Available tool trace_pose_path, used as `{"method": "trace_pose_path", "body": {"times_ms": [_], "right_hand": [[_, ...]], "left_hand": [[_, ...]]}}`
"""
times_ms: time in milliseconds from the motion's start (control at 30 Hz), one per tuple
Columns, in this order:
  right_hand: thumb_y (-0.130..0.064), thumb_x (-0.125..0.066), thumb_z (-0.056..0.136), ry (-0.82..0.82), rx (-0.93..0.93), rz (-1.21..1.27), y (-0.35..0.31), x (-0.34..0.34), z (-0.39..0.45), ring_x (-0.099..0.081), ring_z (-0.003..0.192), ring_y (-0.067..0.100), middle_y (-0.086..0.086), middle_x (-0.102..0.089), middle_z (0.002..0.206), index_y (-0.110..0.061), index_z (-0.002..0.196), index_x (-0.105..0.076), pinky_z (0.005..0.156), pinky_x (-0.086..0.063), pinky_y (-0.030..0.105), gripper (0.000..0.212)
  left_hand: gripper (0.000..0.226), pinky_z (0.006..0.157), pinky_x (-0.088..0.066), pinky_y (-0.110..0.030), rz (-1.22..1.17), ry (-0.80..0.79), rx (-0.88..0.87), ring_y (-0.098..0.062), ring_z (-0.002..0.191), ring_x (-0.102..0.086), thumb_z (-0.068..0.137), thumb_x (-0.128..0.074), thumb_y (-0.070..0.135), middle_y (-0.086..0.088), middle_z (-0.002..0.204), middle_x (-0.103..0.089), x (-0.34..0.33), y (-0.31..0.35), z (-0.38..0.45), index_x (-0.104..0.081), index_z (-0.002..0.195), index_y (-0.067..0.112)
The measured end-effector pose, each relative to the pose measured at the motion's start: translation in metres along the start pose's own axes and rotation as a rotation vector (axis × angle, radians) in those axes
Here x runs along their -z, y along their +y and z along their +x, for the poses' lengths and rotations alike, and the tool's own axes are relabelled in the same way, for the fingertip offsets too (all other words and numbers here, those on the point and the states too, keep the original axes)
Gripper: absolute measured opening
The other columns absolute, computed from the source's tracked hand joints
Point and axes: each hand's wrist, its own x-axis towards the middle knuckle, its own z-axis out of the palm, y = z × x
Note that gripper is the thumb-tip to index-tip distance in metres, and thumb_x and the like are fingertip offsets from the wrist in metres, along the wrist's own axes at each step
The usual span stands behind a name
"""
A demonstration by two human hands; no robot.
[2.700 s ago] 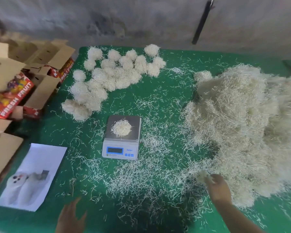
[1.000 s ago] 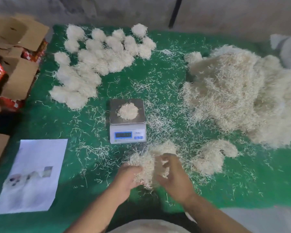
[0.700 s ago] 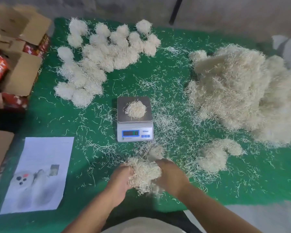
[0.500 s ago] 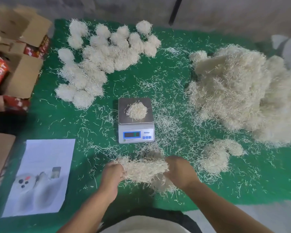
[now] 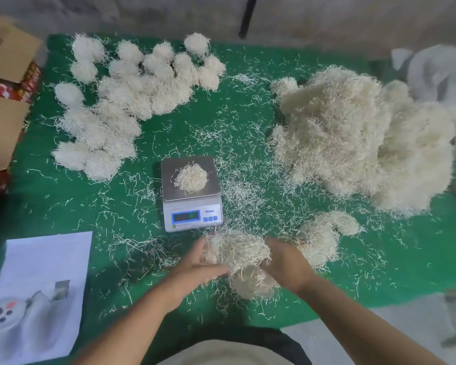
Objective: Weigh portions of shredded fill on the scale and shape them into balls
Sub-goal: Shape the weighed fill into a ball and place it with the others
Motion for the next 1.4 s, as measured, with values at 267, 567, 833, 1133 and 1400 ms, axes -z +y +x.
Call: {"method": "trace_pose_path", "body": {"times_ms": [267,567,833,1133,1400], "right_hand": [[-0.047,-0.076,0.091,-0.069,0.151,0.103,-0.009,0.006,0.007,-0.058,0.053,-0.011,-0.006,-0.057,0.061,-0.007,0.143,-0.061,0.048,-0.044,0.006,0.067],[-0.038,-0.067,0.100,-0.061,0.017,-0.247,0.053,0.031,0.033,-0.070,0.088,0.009,-0.007,-0.071,0.104,-0.026,0.118,-0.065,0.084,-0.059,0.019,0.022],[-0.026,-0.061,0.103,0.202,-0.342,-0.375,0.126,0.101,0.072,-0.063,0.064,0.010,-0.005,-0.061,0.073,-0.021,0.095,-0.062,0.051,-0.054,0.023,0.010],[-0.033,-0.081,0.081,0.284,-0.584,-0.522,0.191,0.172,0.112,-0.046,0.140,0.047,0.025,-0.044,0.153,-0.023,0.153,-0.032,0.111,-0.036,0.074,0.087],[-0.071,-0.066,0.082,-0.119,0.213,-0.233,0.031,-0.018,0.068,-0.014,0.159,0.031,0.005,-0.012,0.174,-0.046,0.163,-0.005,0.124,-0.005,0.071,0.104]], "left_hand": [[0.095,0.108,-0.037,-0.028,0.453,0.225,-0.133,-0.014,0.137,-0.050,0.076,-0.088,0.051,0.004,0.157,-0.048,-0.025,0.009,0.026,-0.042,0.155,0.026],[0.079,0.112,-0.041,-0.036,0.600,0.462,-0.030,-0.019,0.139,-0.052,0.087,-0.079,0.043,0.000,0.157,-0.050,0.031,-0.005,0.016,-0.047,0.155,0.019],[0.081,0.108,-0.047,-0.040,0.544,0.507,0.130,-0.024,0.135,-0.056,0.087,-0.078,0.025,-0.006,0.161,-0.044,0.049,-0.022,-0.001,-0.041,0.158,0.014],[0.083,0.081,-0.057,-0.038,0.556,0.536,0.235,-0.020,0.102,-0.073,0.089,-0.071,0.019,-0.008,0.155,-0.052,0.053,-0.030,-0.025,-0.032,0.162,0.024],[0.076,0.061,-0.052,-0.031,0.478,0.621,0.216,-0.016,0.068,-0.069,0.089,-0.072,0.018,-0.011,0.147,-0.059,0.057,-0.017,-0.026,-0.042,0.158,0.026]]}}
